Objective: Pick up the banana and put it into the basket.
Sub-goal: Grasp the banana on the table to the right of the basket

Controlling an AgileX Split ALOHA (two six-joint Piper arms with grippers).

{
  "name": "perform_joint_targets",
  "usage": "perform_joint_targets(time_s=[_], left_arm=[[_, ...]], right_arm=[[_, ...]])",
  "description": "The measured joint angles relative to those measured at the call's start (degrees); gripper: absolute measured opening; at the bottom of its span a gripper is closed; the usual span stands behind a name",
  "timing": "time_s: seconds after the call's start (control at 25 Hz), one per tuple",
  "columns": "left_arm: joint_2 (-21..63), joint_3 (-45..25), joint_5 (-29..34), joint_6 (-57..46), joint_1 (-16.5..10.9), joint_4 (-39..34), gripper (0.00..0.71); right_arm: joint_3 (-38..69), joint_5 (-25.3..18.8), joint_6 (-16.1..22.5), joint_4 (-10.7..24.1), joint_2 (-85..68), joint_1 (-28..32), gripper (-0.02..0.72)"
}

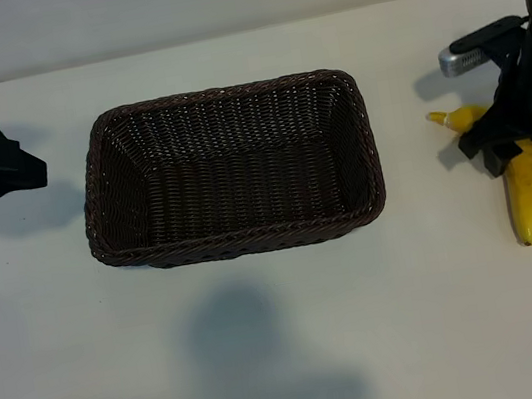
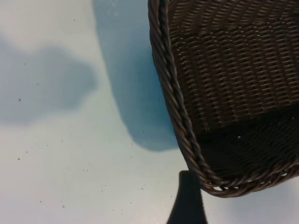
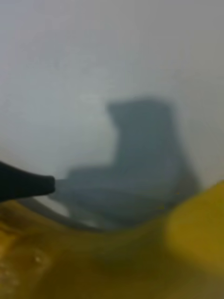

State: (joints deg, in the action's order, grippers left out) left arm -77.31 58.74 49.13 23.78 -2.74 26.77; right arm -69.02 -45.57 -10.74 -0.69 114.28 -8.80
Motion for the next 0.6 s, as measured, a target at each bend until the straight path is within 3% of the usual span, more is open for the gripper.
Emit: perform_joint_targets(time_s=[0.6], left_arm=[[0.0, 0.0, 0.1, 0.0, 0.0, 0.0, 0.597]], right_arm=[[0.2, 2.2, -0.1, -2.1, 0.0, 0.0, 0.599]])
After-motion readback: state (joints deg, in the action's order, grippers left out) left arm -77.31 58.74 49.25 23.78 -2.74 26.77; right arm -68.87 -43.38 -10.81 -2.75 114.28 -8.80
